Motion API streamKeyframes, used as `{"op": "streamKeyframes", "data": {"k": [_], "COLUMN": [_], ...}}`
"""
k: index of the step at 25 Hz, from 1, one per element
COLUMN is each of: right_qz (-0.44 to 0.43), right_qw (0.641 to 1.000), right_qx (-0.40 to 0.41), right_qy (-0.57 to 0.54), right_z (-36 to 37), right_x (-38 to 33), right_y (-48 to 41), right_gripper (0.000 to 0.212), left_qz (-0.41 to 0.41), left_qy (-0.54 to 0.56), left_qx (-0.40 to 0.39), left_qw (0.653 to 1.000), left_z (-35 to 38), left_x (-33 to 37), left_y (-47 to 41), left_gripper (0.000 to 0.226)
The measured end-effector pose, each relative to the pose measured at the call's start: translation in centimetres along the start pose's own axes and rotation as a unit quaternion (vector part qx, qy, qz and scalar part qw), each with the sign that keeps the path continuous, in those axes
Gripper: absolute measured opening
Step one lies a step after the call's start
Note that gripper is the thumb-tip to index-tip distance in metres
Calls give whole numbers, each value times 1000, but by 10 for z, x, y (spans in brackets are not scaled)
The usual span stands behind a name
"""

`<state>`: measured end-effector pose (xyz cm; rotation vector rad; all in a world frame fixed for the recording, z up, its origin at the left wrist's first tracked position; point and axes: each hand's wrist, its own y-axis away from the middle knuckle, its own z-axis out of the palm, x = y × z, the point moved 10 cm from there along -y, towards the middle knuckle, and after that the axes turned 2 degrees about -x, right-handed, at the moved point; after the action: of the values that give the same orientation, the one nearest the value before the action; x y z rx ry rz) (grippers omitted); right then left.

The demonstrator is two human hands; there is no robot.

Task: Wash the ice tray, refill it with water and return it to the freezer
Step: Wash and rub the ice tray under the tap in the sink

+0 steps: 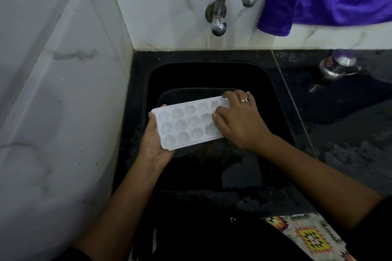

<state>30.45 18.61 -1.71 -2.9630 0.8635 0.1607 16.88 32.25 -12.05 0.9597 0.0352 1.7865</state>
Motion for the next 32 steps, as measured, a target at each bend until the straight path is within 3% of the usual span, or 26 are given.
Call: {"op": "streamKeyframes", "data": {"k": [3, 7, 8, 11, 13, 17, 22, 25, 29, 32], "right_qz": [-26, 22, 27, -5, -15, 31, -2, -16, -48, 15], "right_qw": [998, 983, 983, 999, 998, 985, 999, 992, 991, 992], "right_qx": [-4, -107, -102, -41, -36, -92, -51, -88, -7, 10], "right_qy": [66, -144, -153, 13, 49, -141, 8, -94, -122, -123], "right_z": [3, 19, 16, 5, 8, 11, 11, 21, 6, 8], "right_x": [-9, 12, 17, 5, -6, 13, 4, 5, 22, 40], "right_y": [1, 9, 9, 4, 5, 7, 9, 17, 28, 32], "right_gripper": [56, 54, 52, 56, 61, 69, 68, 65, 54, 52], "left_qz": [-5, 16, 13, -1, 5, -2, -7, 6, 22, 31], "left_qy": [11, 13, 3, -10, 5, 6, 7, 13, 16, 15], "left_qx": [12, 8, 11, 5, -3, 1, 10, 11, 16, 19], "left_qw": [1000, 1000, 1000, 1000, 1000, 1000, 1000, 1000, 1000, 999], "left_z": [-8, -6, -3, 0, -2, -1, 0, -9, -10, -7], "left_x": [-2, 10, 7, -3, 3, 3, -4, 7, 14, 16], "left_y": [-3, 1, 1, 0, -1, 0, -1, -4, -3, -2], "left_gripper": [68, 55, 53, 61, 68, 65, 65, 66, 61, 52]}}
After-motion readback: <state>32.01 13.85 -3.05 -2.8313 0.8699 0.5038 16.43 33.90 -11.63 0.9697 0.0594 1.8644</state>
